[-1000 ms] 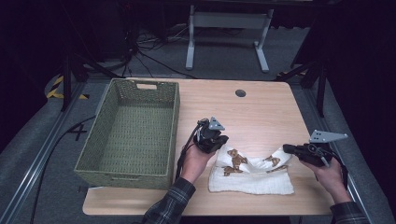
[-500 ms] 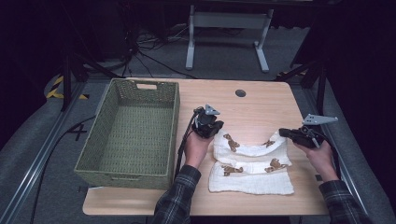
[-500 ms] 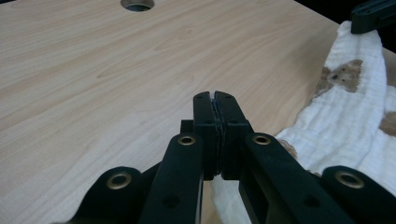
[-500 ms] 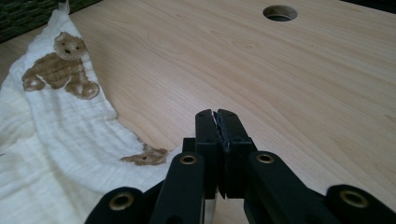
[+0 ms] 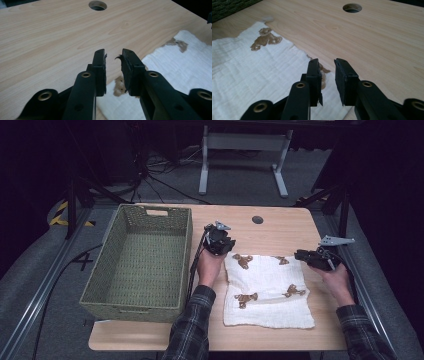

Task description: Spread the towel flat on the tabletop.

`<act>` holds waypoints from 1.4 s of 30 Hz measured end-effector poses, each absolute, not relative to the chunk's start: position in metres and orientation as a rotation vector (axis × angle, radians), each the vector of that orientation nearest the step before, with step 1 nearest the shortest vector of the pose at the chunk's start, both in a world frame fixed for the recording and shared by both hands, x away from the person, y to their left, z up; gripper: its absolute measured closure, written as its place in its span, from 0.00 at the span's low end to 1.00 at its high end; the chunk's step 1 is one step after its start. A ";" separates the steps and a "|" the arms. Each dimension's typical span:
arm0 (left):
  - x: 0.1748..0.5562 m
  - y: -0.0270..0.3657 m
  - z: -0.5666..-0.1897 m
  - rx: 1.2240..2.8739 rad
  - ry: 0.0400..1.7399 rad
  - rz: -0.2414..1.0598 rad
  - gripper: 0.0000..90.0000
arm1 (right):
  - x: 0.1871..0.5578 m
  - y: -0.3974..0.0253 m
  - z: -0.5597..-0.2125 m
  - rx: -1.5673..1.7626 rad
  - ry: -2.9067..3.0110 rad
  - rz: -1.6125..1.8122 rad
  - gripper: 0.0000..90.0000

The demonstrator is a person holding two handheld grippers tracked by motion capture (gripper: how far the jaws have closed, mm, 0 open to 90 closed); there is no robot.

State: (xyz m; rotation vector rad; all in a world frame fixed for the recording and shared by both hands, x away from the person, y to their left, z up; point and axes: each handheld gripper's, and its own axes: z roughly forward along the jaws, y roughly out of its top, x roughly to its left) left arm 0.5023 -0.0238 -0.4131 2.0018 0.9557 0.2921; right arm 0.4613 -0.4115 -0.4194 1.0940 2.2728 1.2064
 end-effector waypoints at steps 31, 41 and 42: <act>0.353 -0.014 -0.435 2.243 0.663 0.064 1.00 | 0.336 -0.411 -0.436 0.943 2.541 1.196 0.99; 0.334 -0.013 -0.454 2.328 0.649 -0.003 1.00 | 0.312 -0.408 -0.447 0.913 2.644 1.141 0.99; 0.332 -0.014 -0.456 2.342 0.656 -0.013 1.00 | 0.311 -0.408 -0.448 0.913 2.653 1.128 0.99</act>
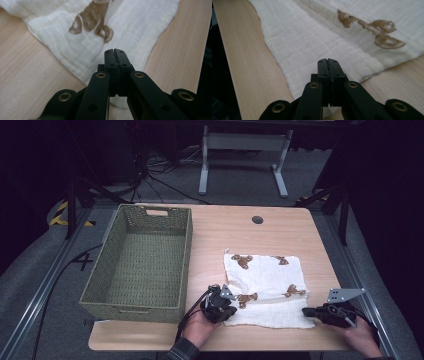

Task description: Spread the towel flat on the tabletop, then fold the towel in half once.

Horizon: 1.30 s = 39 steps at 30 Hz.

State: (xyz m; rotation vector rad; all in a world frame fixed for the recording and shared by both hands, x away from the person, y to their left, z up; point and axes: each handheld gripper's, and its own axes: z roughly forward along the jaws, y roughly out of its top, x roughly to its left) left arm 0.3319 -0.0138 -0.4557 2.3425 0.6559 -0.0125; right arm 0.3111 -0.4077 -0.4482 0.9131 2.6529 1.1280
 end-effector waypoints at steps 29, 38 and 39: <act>0.335 -0.008 -0.447 2.300 0.733 0.037 0.90 | 0.312 -0.418 -0.442 0.939 2.586 1.148 0.89; 0.382 -0.017 -0.439 2.252 0.854 0.138 0.78 | 0.358 -0.417 -0.431 0.953 2.515 1.139 0.81; 0.387 -0.017 -0.438 2.255 0.842 0.150 0.77 | 0.365 -0.417 -0.430 0.954 2.509 1.134 0.81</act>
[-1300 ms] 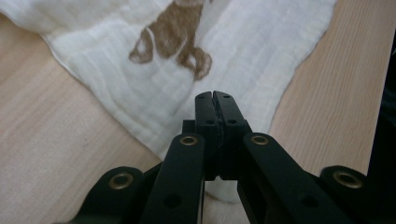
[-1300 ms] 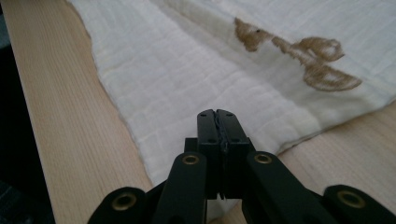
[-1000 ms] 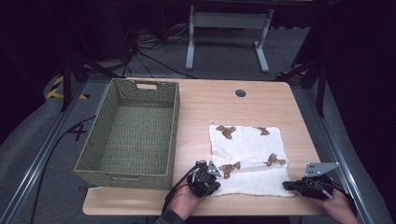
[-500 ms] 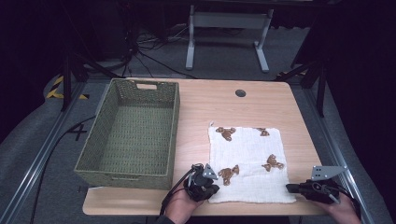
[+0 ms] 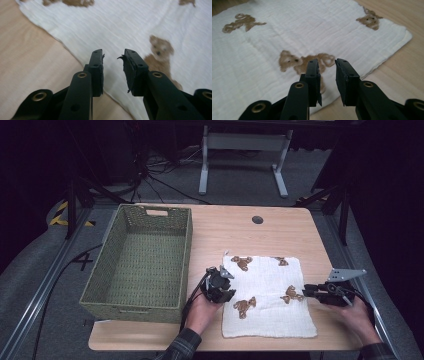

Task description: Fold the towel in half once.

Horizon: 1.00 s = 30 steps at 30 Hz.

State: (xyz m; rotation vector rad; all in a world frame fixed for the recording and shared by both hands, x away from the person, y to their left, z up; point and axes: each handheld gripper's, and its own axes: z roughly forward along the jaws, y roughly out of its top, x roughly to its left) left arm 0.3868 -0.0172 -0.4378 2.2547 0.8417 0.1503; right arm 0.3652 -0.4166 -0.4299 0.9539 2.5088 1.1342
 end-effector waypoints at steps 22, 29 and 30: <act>0.492 -0.024 -0.444 2.159 1.046 0.303 0.71 | 0.484 -0.428 -0.445 1.110 2.396 1.072 0.78; 0.505 -0.026 -0.451 2.191 1.049 0.297 0.72 | 0.495 -0.428 -0.455 1.151 2.383 1.049 0.87; 0.505 -0.028 -0.452 2.197 1.054 0.288 0.74 | 0.494 -0.428 -0.454 1.150 2.387 1.049 0.90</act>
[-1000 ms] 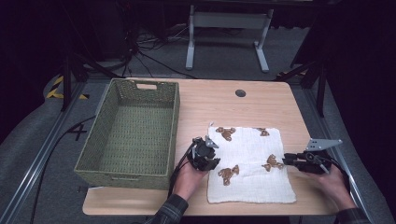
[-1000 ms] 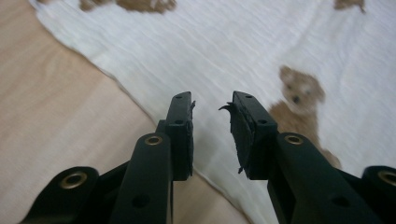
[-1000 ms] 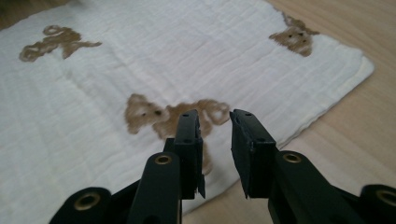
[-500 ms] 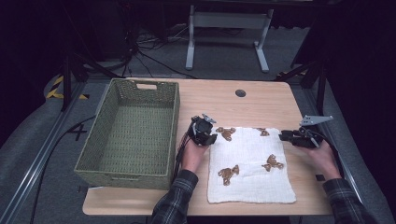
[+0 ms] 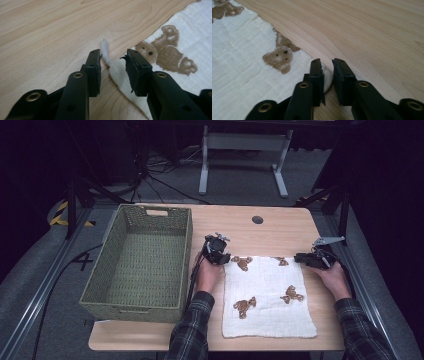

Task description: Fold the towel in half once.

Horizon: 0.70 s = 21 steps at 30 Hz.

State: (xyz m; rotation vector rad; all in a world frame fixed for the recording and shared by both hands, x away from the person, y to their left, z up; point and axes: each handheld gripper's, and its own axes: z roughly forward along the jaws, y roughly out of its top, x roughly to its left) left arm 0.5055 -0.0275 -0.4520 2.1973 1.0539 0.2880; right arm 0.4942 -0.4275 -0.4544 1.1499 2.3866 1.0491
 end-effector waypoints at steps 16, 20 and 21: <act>0.497 -0.027 -0.433 2.152 1.024 0.305 0.97 | 0.481 -0.428 -0.437 1.084 2.355 1.080 0.97; 0.486 -0.024 -0.423 2.110 1.017 0.312 0.97 | 0.472 -0.432 -0.428 1.061 2.336 1.103 0.97; 0.482 -0.023 -0.420 2.109 1.017 0.313 0.97 | 0.468 -0.432 -0.426 1.052 2.333 1.103 0.97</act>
